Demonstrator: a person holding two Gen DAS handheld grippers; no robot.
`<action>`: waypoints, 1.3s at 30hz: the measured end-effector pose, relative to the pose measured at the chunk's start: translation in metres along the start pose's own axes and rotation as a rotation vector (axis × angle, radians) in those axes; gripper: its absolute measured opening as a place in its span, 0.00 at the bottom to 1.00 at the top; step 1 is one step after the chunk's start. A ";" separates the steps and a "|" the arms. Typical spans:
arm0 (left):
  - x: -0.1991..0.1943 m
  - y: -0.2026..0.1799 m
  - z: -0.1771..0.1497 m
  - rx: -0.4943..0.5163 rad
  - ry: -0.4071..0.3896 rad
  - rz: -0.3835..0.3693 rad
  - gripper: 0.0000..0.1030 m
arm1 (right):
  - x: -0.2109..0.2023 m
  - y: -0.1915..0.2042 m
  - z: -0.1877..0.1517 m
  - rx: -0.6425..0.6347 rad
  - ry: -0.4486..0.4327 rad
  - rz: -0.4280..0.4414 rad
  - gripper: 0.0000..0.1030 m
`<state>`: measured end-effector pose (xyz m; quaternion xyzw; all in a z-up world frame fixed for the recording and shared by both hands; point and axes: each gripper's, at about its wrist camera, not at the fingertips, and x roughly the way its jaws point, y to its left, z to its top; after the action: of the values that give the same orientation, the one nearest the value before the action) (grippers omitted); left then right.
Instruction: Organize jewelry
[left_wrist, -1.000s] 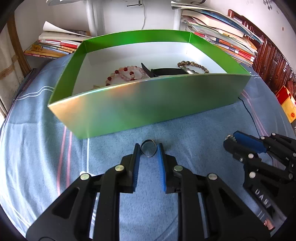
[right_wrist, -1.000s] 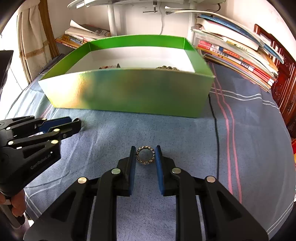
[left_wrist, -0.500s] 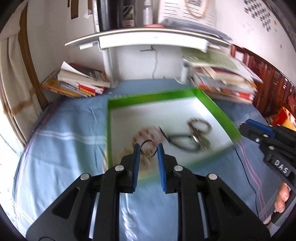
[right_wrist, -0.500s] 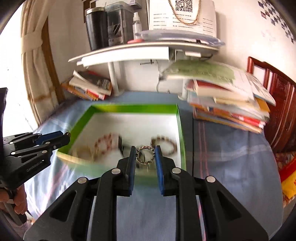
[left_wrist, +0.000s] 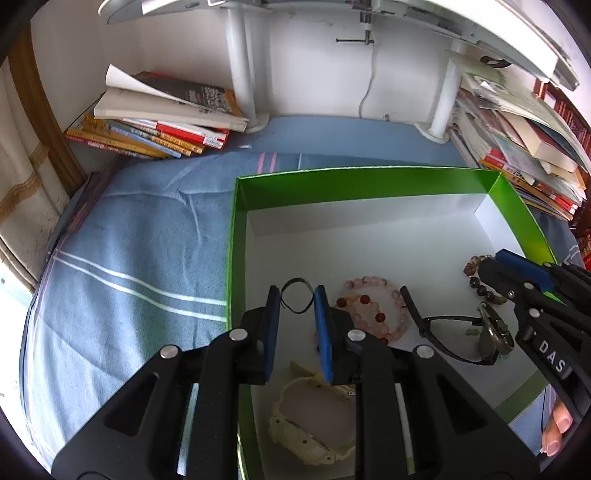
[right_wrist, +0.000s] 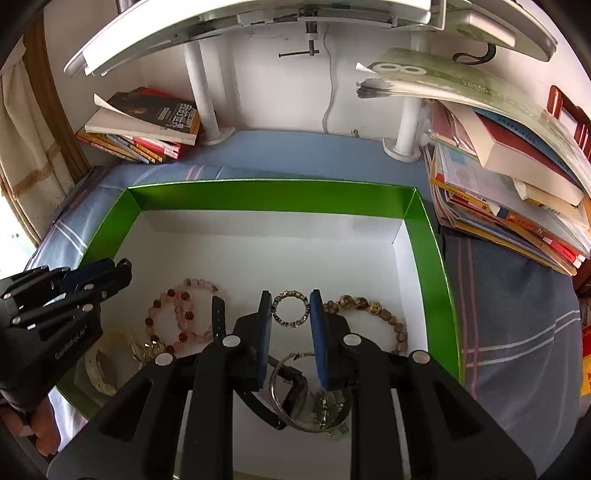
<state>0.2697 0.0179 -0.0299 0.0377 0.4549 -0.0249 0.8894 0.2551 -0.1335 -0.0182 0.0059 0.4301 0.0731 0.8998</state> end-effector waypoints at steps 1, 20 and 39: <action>-0.001 0.000 -0.001 0.000 -0.001 0.002 0.20 | -0.002 -0.001 -0.001 0.000 -0.010 -0.004 0.23; -0.136 -0.015 -0.084 -0.052 -0.325 -0.009 0.82 | -0.156 -0.025 -0.101 0.100 -0.430 -0.067 0.93; -0.184 -0.042 -0.135 0.032 -0.457 0.044 0.96 | -0.169 -0.014 -0.137 0.024 -0.453 -0.166 0.97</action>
<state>0.0495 -0.0105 0.0388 0.0552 0.2401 -0.0205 0.9689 0.0465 -0.1772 0.0252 -0.0024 0.2170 -0.0093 0.9761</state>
